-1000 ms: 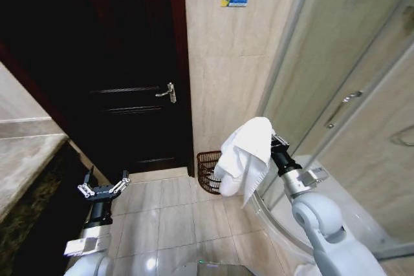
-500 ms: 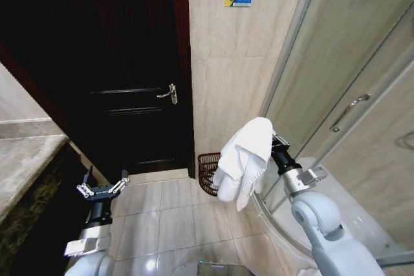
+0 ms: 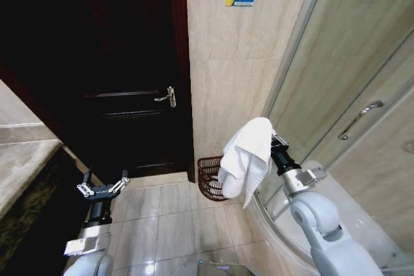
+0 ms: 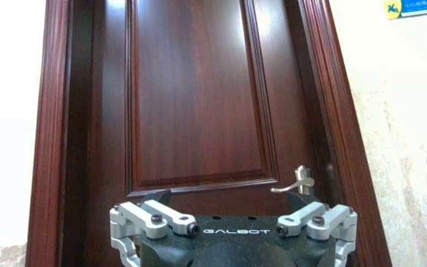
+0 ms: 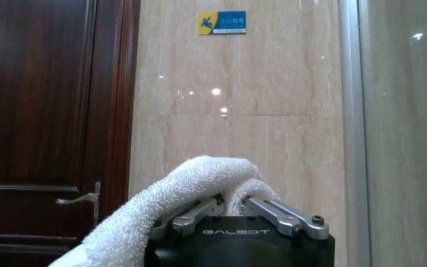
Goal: Discard the used towel into the hamper.
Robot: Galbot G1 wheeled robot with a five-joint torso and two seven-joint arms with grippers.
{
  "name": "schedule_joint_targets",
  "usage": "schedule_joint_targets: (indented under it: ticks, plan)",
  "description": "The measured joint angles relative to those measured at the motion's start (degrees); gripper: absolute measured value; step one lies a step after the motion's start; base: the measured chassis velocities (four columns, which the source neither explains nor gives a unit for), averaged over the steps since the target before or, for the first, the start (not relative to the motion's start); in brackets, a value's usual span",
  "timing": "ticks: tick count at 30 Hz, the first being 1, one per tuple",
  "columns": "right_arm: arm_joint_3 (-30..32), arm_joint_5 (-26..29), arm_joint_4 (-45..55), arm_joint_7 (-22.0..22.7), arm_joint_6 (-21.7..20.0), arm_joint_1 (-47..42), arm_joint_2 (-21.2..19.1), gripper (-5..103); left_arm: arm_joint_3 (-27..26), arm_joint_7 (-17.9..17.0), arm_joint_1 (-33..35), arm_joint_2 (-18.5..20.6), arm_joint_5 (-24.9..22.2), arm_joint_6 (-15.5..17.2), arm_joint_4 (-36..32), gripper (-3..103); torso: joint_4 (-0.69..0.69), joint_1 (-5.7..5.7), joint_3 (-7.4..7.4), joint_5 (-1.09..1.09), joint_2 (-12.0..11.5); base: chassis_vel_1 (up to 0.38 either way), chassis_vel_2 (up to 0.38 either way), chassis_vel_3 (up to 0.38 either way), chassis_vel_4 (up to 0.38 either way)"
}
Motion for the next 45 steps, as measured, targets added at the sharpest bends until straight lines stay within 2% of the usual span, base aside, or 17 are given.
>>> schedule_joint_targets:
  ticks: [31,45]
  plan:
    - [-0.29,-0.71,-0.64,-0.04,-0.07,-0.12,0.67,4,-0.14,0.26,-0.2,0.55,-1.19,0.02,-0.15,100,0.0,-0.01,-0.01,0.0,0.0,-0.059,0.066,0.069,-0.071]
    - [-0.56,-1.15,-1.58,-0.16,0.38,-0.41,1.34,4,0.09,0.4,0.84,-0.42,-0.02,-0.3,-0.73,100,-0.01,-1.7,-1.99,0.0,-3.66,-0.005,0.005,0.006,-0.006]
